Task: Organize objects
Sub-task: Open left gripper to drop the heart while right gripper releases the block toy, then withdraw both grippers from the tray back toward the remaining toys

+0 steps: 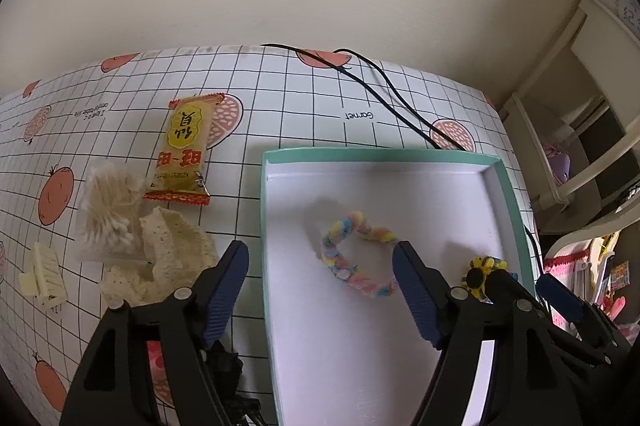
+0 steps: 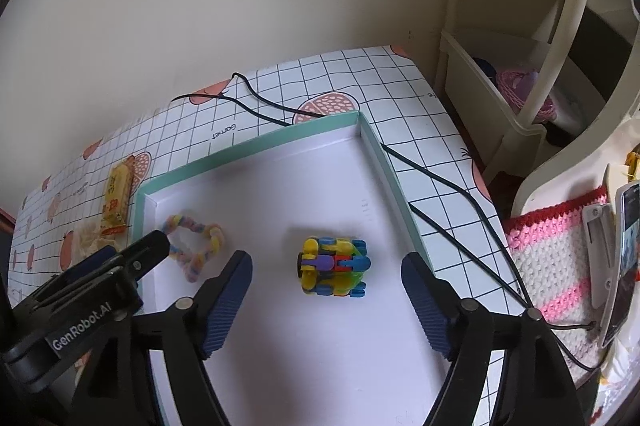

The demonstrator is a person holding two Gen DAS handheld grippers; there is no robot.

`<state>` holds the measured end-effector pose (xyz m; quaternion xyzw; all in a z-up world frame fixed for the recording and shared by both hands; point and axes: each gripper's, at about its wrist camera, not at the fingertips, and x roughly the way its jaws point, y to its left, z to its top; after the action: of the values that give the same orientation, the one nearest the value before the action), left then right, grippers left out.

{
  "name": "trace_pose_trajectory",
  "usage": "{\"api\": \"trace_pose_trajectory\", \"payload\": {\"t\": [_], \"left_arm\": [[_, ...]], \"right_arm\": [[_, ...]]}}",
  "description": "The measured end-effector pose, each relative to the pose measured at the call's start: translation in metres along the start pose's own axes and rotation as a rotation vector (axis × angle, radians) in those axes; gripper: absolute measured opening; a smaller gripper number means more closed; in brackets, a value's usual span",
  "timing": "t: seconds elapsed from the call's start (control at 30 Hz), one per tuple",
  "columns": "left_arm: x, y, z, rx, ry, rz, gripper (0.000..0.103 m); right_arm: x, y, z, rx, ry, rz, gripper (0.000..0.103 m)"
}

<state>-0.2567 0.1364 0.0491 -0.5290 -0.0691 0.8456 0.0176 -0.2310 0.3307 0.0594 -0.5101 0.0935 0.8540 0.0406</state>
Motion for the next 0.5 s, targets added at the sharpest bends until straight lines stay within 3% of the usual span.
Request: {"api": "trace_pose_trajectory", "payload": {"t": [0.07,0.13,0.17,0.23,0.5], "left_arm": [[0.0,0.003,0.0,-0.013,-0.001,0.002,0.078],[0.001,0.008,0.0,-0.028,-0.009,0.019,0.091],[0.0,0.01,0.0,-0.034,-0.011,0.016,0.093],[0.0,0.015,0.0,-0.057,-0.01,0.005,0.094],[-0.002,0.026,-0.001,-0.084,-0.012,-0.001,0.094]], "right_arm": [[-0.001,0.001,0.0,-0.004,-0.006,-0.002,0.087],[-0.001,0.0,0.0,0.001,-0.01,-0.002,0.089],[-0.002,-0.001,0.0,0.006,-0.012,-0.001,0.092],[-0.002,-0.001,0.0,0.008,-0.017,0.0,0.102],[-0.004,0.004,0.0,-0.011,-0.028,-0.003,0.103]]}}
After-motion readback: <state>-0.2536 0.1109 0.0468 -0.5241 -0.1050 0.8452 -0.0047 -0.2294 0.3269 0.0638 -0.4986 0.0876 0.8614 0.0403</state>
